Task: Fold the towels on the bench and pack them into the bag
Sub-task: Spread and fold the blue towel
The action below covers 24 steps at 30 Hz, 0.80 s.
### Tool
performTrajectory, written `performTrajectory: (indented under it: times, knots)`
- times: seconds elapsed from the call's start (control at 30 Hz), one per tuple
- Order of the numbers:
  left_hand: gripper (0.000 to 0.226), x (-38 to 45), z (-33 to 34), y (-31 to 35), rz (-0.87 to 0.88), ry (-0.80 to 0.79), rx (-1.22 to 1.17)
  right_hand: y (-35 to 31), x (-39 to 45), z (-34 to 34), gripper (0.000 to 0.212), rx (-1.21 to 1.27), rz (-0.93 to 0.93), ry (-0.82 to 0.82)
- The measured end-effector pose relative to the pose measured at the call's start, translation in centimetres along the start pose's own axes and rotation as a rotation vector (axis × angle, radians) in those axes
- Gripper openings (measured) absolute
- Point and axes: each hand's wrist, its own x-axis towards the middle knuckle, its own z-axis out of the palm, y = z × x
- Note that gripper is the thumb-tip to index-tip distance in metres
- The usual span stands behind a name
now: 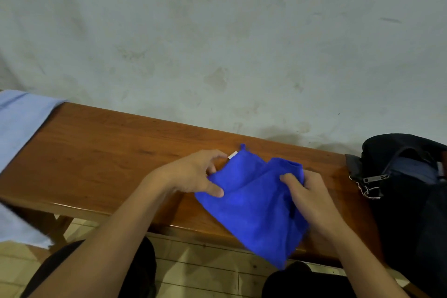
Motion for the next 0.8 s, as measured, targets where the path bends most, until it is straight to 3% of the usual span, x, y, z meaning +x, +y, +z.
performTrajectory:
  times: [0.07,0.17,0.2,0.27,0.37,0.47,0.63,0.7,0.8]
  knots:
    - [0.1,-0.6,0.3,0.0,-0.039,-0.101,-0.043,0.6,0.2,-0.3,0.042,-0.265,-0.157,0.073]
    - [0.098,-2.3,0.1,0.7,-0.096,-0.204,-0.204,1.2,0.1,0.0,0.037,-0.368,-0.237,0.118]
    - [0.092,-2.5,0.1,0.8,-0.088,-0.178,-0.205,1.3,0.0,0.2,0.033,-0.355,-0.238,0.106]
    - [0.077,-2.1,0.3,0.4,-0.012,0.026,-0.087,1.4,-0.1,0.5,0.025,-0.31,-0.246,0.052]
    - [0.063,-0.3,0.7,-0.3,0.202,0.331,0.313,1.0,-0.2,0.5,0.016,-0.154,-0.221,-0.066]
    - [0.057,1.1,1.3,-0.1,0.317,0.279,0.462,0.2,-0.6,0.3,0.017,-0.004,-0.198,-0.135]
    - [0.015,1.9,1.6,0.3,0.341,0.214,0.294,-0.7,-1.3,0.2,0.031,0.158,-0.135,-0.075]
    - [0.015,1.8,1.7,0.3,0.337,0.217,0.117,-0.7,-1.4,0.1,0.042,0.132,-0.15,-0.011]
    - [0.018,1.9,1.5,0.1,0.302,0.219,-0.032,0.2,-1.0,-0.6,0.037,0.012,-0.161,0.094]
